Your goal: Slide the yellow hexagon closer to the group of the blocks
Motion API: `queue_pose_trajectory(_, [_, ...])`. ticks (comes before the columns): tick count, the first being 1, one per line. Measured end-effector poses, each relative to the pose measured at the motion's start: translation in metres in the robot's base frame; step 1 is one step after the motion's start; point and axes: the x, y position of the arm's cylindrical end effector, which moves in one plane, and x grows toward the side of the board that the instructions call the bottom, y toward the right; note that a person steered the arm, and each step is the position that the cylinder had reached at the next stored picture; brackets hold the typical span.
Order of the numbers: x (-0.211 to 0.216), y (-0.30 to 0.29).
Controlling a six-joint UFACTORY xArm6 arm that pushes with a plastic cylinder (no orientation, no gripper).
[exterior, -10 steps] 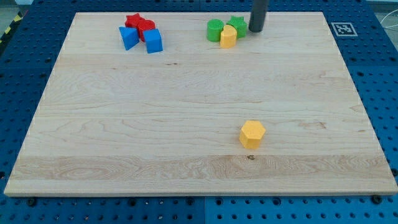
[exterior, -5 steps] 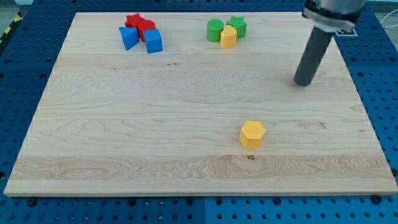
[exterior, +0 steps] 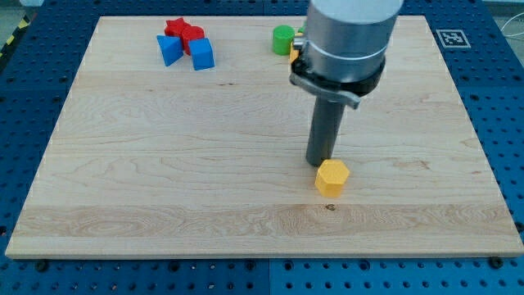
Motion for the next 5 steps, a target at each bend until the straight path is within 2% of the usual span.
queue_pose_trajectory(2, [0.026,-0.026])
queue_pose_trajectory(3, [0.052,0.005])
queue_pose_trajectory(5, [0.056,0.031])
